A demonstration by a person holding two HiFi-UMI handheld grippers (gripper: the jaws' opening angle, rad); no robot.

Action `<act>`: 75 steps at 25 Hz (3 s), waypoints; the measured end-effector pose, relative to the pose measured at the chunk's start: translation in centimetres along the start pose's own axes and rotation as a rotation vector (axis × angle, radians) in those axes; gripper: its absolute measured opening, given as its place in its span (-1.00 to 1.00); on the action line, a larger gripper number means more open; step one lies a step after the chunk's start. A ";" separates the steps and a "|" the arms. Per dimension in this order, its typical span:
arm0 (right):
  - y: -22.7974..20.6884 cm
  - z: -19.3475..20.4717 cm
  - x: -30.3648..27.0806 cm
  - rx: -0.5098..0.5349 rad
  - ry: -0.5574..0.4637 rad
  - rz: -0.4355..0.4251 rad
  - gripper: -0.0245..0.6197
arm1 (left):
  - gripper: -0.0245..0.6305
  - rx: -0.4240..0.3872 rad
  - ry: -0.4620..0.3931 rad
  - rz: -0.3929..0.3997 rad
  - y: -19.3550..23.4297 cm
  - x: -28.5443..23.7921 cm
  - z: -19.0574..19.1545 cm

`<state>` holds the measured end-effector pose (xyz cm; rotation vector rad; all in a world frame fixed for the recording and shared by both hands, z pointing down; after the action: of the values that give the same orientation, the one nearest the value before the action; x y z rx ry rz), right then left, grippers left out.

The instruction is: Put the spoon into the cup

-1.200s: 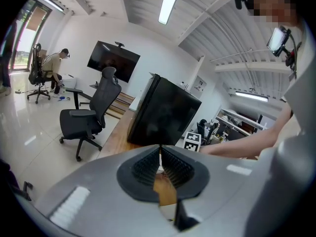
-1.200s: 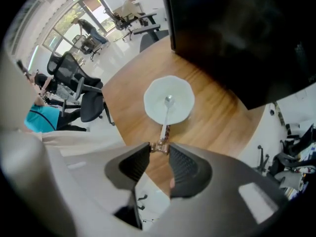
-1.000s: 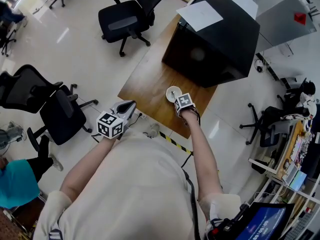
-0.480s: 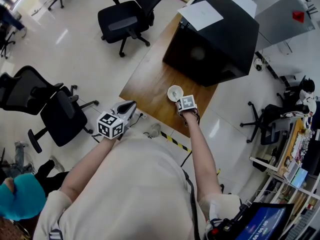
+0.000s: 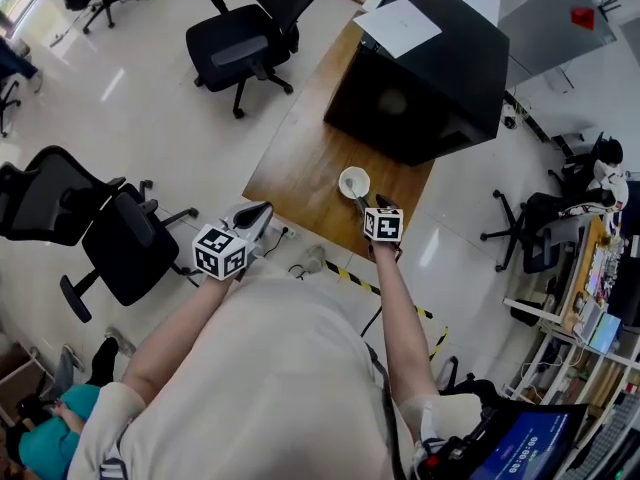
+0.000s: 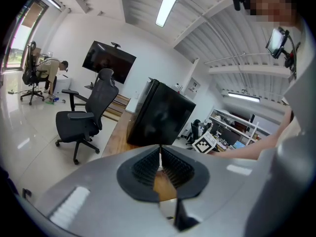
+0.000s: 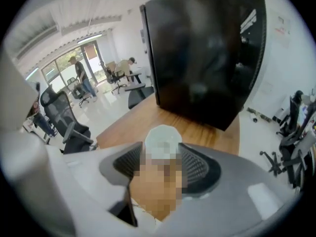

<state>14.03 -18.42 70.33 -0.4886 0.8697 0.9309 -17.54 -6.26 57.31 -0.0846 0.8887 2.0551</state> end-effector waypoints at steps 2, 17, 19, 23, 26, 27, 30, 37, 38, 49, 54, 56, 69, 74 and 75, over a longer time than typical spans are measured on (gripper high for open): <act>0.8 0.0 1.8 -0.022 -0.090 0.023 -0.24 | -0.93 -0.012 0.002 0.018 0.4 0.5 -0.2; 8.3 2.4 13.0 -0.175 -0.452 0.224 -0.24 | -0.93 -0.130 0.116 0.154 2.7 2.2 0.9; 9.1 2.7 14.0 -0.164 -0.494 0.230 -0.26 | -0.93 -0.157 0.117 0.166 2.1 2.2 0.8; 10.2 3.5 16.4 -0.174 -0.591 0.229 -0.32 | -0.93 -0.185 0.113 0.159 0.8 2.8 1.3; 9.8 4.4 18.6 -0.198 -0.648 0.226 -0.36 | -0.93 -0.191 0.117 0.146 -1.0 3.0 2.5; 9.7 4.8 19.3 -0.204 -0.659 0.222 -0.36 | -0.93 -0.189 0.120 0.143 -1.7 3.1 2.9; 9.5 6.2 21.4 -0.203 -0.677 0.203 -0.36 | -0.93 -0.184 0.124 0.143 -4.7 3.6 4.4; 10.1 11.2 25.4 -0.211 -0.706 0.178 -0.40 | -0.93 -0.201 0.112 0.125 -10.0 5.8 7.8; 10.3 12.1 25.7 -0.210 -0.712 0.171 -0.40 | -0.93 -0.200 0.108 0.117 -10.4 6.3 8.5; 11.1 19.3 28.2 -0.260 -0.727 0.142 -0.50 | -0.93 -0.190 0.085 0.012 -12.4 11.9 13.0; 11.5 20.5 28.4 -0.258 -0.716 0.140 -0.50 | -0.93 -0.172 0.068 -0.001 -12.4 12.8 13.6; 11.9 20.8 28.5 -0.270 -0.713 0.145 -0.50 | -0.92 -0.165 0.067 0.005 -11.9 12.9 13.7; 15.1 19.0 26.7 -0.381 -0.692 0.183 -0.66 | -0.92 -0.174 0.053 0.066 -8.6 11.6 9.4; 16.1 17.2 26.2 -0.351 -0.688 0.198 -0.71 | -0.92 -0.162 0.068 0.068 -6.9 11.9 9.2; 16.2 17.1 26.2 -0.349 -0.686 0.202 -0.71 | -0.92 -0.158 0.069 0.068 -6.6 12.0 9.1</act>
<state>15.62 14.73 58.67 -0.3402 0.1309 1.3374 -17.72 10.13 56.00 -0.2146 0.7783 2.1957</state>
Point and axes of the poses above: the fingertips, and each gripper's own axes: x backward along the fingers, y to its left, z out of its underside, the point moved 6 cm from there along x, backward along the fingers, and after that the axes turned 7 degrees about x, right-handed, at the moved point
